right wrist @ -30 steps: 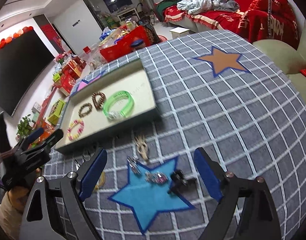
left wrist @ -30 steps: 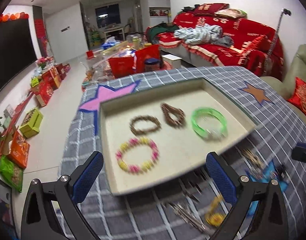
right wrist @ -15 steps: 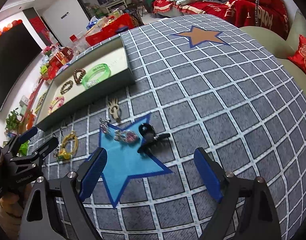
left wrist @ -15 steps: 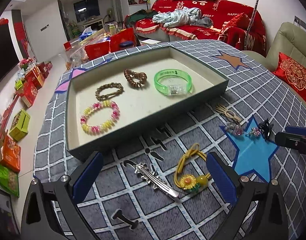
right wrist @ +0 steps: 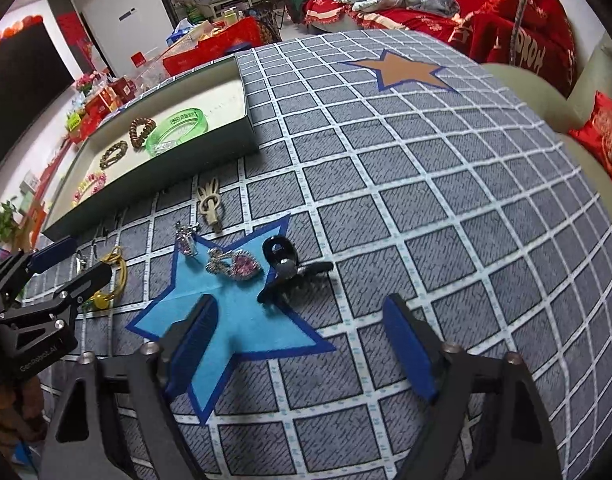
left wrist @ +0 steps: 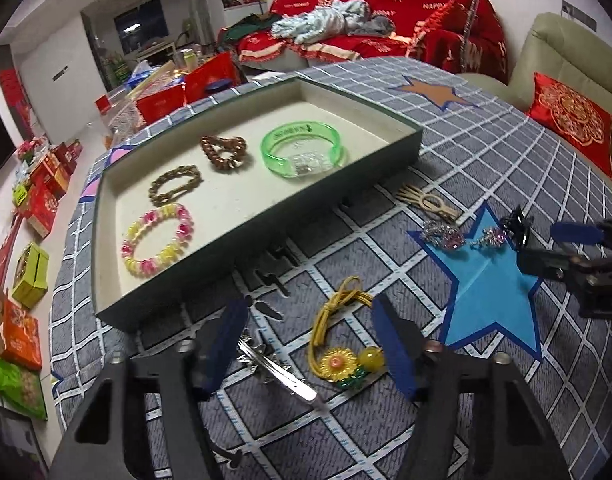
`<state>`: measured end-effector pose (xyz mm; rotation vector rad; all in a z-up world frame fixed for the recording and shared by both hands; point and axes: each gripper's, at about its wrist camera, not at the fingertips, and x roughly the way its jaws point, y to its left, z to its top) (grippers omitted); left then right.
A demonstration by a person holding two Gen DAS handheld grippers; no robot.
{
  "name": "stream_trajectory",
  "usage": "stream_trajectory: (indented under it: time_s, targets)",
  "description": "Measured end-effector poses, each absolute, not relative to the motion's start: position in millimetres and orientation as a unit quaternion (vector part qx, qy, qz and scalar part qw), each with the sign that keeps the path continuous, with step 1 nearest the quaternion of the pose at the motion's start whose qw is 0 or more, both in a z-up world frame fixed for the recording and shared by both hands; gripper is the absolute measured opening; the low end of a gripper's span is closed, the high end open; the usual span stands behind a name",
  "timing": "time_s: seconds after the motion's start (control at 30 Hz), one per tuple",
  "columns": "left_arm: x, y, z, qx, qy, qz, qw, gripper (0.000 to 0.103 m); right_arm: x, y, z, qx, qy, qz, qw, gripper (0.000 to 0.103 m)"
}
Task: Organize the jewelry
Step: 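Move both tools back toward the remaining jewelry beside the blue star, then grasp the yellow cord keychain with the left tool while the right tool grasps the black hair clip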
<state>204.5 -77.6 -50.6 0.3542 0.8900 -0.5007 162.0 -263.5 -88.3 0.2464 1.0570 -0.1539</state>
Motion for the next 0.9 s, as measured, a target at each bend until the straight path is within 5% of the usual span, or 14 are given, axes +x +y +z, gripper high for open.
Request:
stream_trajectory:
  time_s: [0.2, 0.23, 0.3, 0.4, 0.9]
  targets:
    - [205.4, -82.9, -56.1, 0.171, 0.434, -0.252, 0.848, 0.063, 172.9, -256.6, -88.0, 0.088, 0.502, -0.076, 0.857, 0.055]
    - [204.8, -83.5, -56.1, 0.170, 0.436, -0.257, 0.846, 0.051, 173.9, -255.3, -88.1, 0.084, 0.501, -0.076, 0.858, 0.052]
    - [203.9, -84.9, -56.6, 0.168, 0.439, -0.266, 0.841, 0.044, 175.5, -252.7, -88.2, 0.074, 0.499, -0.078, 0.860, 0.039]
    - [200.8, -86.3, -57.4, 0.170, 0.438, -0.276, 0.839, 0.023, 175.0, -250.8, -87.7, 0.072, 0.497, -0.075, 0.862, 0.039]
    - [198.2, -66.1, -29.1, 0.096, 0.423, -0.293, 0.852, 0.023, 167.3, -252.1, -65.8, 0.098, 0.474, -0.051, 0.873, 0.039]
